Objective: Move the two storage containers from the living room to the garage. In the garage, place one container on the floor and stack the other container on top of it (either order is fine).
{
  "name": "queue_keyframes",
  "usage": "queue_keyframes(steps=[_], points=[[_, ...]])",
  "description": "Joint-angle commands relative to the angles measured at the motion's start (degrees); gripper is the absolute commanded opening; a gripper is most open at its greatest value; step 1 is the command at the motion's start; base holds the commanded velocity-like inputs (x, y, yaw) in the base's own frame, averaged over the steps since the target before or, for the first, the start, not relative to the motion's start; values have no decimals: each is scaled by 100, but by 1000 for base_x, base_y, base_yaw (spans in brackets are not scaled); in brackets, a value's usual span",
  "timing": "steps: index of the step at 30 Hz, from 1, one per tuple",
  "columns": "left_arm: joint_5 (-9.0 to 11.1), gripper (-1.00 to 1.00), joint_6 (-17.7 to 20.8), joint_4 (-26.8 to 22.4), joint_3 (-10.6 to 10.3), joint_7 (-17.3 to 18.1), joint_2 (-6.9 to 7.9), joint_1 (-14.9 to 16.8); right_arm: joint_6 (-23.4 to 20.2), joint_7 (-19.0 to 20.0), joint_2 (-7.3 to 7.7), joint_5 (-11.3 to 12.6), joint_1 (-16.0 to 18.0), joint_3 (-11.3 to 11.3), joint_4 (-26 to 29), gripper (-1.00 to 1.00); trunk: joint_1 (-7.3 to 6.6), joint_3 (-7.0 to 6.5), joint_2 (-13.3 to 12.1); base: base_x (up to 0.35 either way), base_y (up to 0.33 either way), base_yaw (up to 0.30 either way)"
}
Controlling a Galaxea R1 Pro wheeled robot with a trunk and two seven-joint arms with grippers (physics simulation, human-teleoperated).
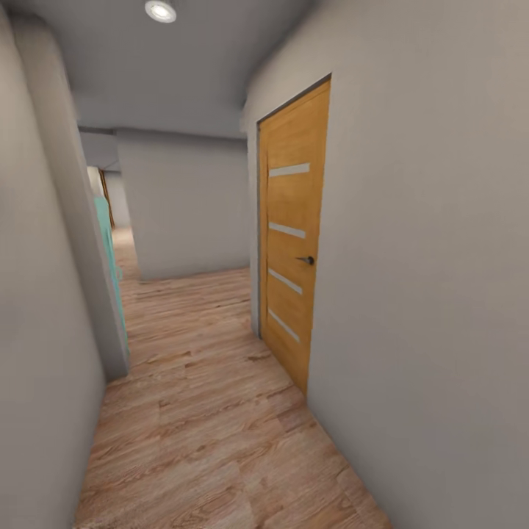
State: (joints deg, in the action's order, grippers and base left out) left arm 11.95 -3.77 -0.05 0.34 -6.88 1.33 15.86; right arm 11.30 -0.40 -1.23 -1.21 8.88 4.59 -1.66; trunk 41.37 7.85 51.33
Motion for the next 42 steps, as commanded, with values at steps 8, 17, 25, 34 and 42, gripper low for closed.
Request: queue_keyframes(steps=[8,17,25,34,42], points=[[35,100,-26,5,-1,-6,-8,5,30,-4,0,-11,8,42,-15,100,1,9,7,0,0,277],[35,100,-19,5,-4,-6,-10,5,27,4,2,-17,8,40,-12,100,1,9,7,10,0,145],[35,100,-9,5,-2,-4,-10,5,30,5,8,-19,8,48,-13,100,1,9,7,181,0,8],[35,100,8,5,-1,-6,-10,5,33,4,-1,-24,8,52,-11,100,1,9,7,313,0,0],[35,100,16,5,-3,-6,-10,5,31,3,-8,-26,8,49,-12,100,1,9,7,320,0,0]])
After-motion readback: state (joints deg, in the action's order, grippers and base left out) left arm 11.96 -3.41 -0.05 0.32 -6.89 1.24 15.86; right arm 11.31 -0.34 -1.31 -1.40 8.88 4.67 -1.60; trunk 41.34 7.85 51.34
